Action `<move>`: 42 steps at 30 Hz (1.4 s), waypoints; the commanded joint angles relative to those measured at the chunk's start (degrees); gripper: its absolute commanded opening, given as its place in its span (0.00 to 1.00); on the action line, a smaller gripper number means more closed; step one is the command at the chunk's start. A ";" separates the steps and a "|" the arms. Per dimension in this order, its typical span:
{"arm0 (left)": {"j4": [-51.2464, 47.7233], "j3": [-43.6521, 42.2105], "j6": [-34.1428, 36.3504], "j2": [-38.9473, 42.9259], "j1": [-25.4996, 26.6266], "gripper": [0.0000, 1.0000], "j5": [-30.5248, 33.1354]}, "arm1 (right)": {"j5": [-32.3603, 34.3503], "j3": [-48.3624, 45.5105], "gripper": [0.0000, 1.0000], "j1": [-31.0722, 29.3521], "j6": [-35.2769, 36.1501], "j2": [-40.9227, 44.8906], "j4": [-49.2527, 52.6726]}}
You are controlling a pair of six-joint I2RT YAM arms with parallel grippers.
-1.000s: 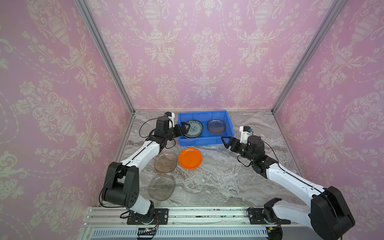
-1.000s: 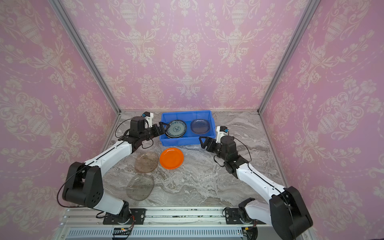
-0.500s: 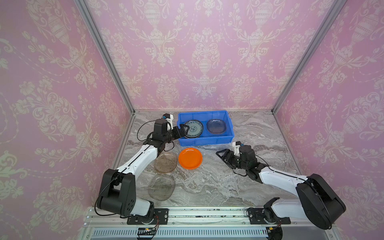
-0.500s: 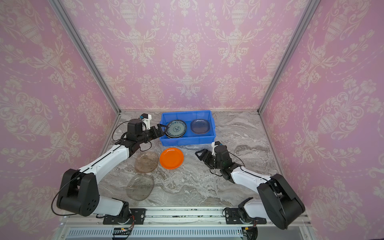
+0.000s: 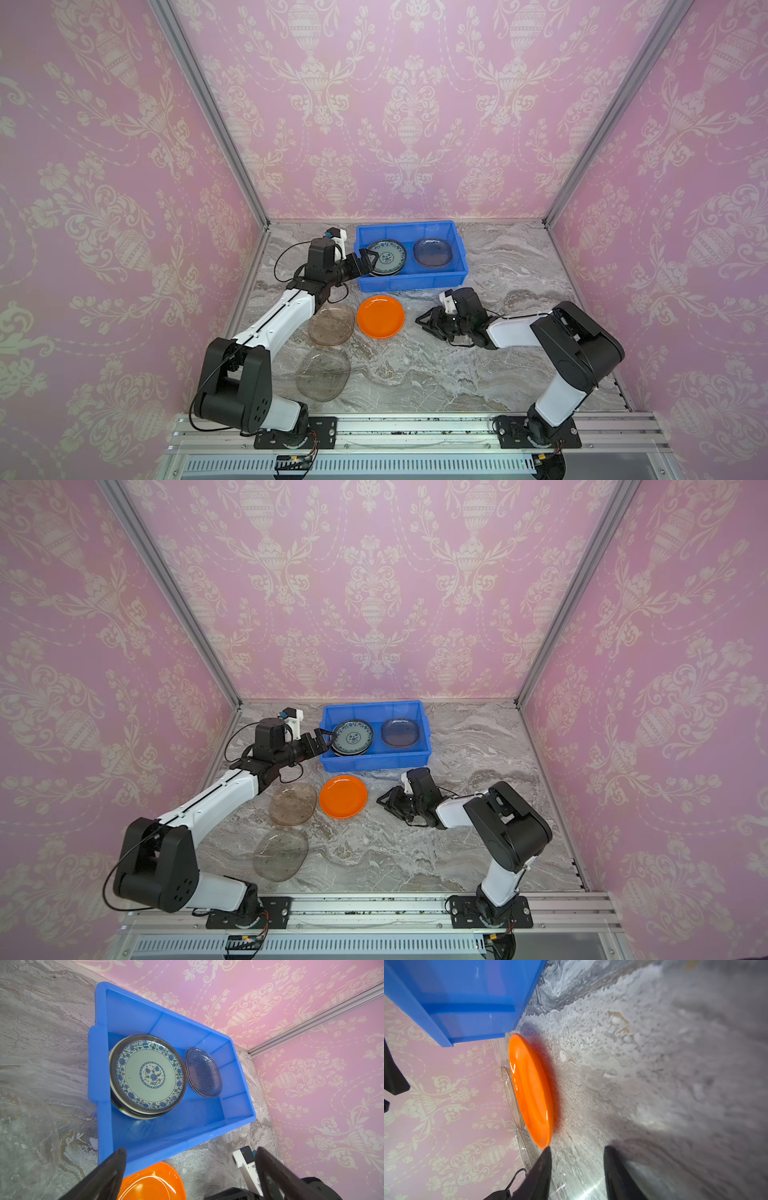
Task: Place the plates into the plastic bin on the countertop
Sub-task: 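Move the right gripper back to the orange plate on the table, then grasp the orange plate rim with the right gripper, then lift the orange plate with the right gripper and carry it over the bin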
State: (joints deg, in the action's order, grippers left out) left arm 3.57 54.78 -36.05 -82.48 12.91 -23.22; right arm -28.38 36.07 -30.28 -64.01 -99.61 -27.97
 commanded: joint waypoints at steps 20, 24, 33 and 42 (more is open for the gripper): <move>-0.56 -0.63 0.78 -0.53 -0.32 0.98 1.03 | -5.37 14.75 0.26 -2.50 4.08 -15.86 4.03; -0.04 -1.08 0.53 -0.90 -0.34 0.98 1.15 | -5.28 15.89 0.19 -2.59 4.80 -16.29 5.95; -0.49 -0.69 1.23 -0.93 -0.34 0.98 1.60 | -3.88 14.74 0.01 -2.63 6.49 -12.71 8.83; -1.83 0.27 2.86 -1.14 -0.43 0.99 1.32 | 0.64 14.13 0.00 -2.51 26.08 8.21 45.14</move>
State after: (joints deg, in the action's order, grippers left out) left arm 3.14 54.37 -35.35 -83.02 12.91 -22.55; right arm -31.05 48.66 -32.51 -48.58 -99.37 -0.89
